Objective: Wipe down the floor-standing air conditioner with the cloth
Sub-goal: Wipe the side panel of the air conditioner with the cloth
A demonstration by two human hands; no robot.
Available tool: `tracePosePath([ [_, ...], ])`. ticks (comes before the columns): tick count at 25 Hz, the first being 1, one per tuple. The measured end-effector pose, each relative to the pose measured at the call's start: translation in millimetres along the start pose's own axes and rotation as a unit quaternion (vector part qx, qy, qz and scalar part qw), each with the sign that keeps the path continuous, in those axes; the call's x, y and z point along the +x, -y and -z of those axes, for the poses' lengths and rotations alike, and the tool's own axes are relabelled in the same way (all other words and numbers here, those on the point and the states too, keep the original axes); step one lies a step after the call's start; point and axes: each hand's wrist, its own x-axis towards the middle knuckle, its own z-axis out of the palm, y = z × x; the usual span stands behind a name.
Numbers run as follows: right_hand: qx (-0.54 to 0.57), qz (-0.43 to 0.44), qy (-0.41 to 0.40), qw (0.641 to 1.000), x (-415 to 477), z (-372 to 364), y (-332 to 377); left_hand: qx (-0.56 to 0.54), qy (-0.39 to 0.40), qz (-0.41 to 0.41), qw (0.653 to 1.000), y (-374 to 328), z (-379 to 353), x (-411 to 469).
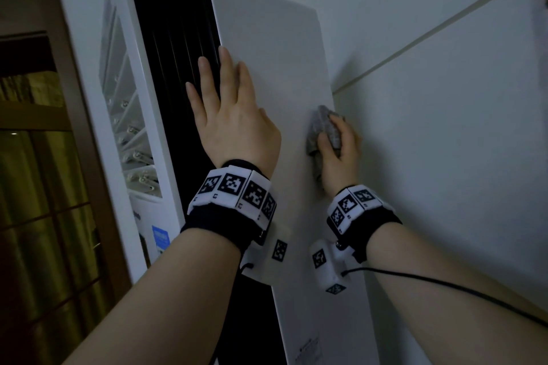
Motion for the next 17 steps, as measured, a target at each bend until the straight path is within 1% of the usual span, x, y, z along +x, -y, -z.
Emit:
tracePosePath([
  [2,-0.004,-0.023,-0.034,0.999,3.3,0.0,3.3,-0.002,0.001,-0.003,1.000,0.8,1.1,-3.4],
  [3,-0.005,-0.021,-0.036,0.999,0.4,-1.6,5.5,-0.003,0.001,-0.007,1.000,1.5,1.3,-5.3],
  [7,-0.023,0.063,0.047,0.997,-24.4,-5.0,3.8,-0.002,0.012,-0.016,1.000,4.3,2.7,-8.4],
  [8,-0.023,0.056,0.042,0.997,-22.2,-2.6,3.0,-0.004,0.015,-0.018,1.000,4.6,3.4,-9.2],
  [11,-0.009,-0.027,-0.017,0.999,-15.2,0.1,4.8,-0.004,0.021,-0.018,1.000,5.5,6.0,-13.5],
  [12,-0.008,-0.025,-0.018,0.999,-18.4,-1.2,5.3,-0.001,0.024,-0.018,1.000,5.9,6.8,-15.1],
  [15,-0.011,0.031,0.039,0.999,-32.6,-2.5,5.0,0.010,0.035,-0.019,0.999,6.2,7.8,-16.8],
  [17,-0.013,0.029,0.032,0.999,-27.3,2.0,3.9,0.011,0.038,-0.017,0.999,6.4,7.8,-18.1],
])
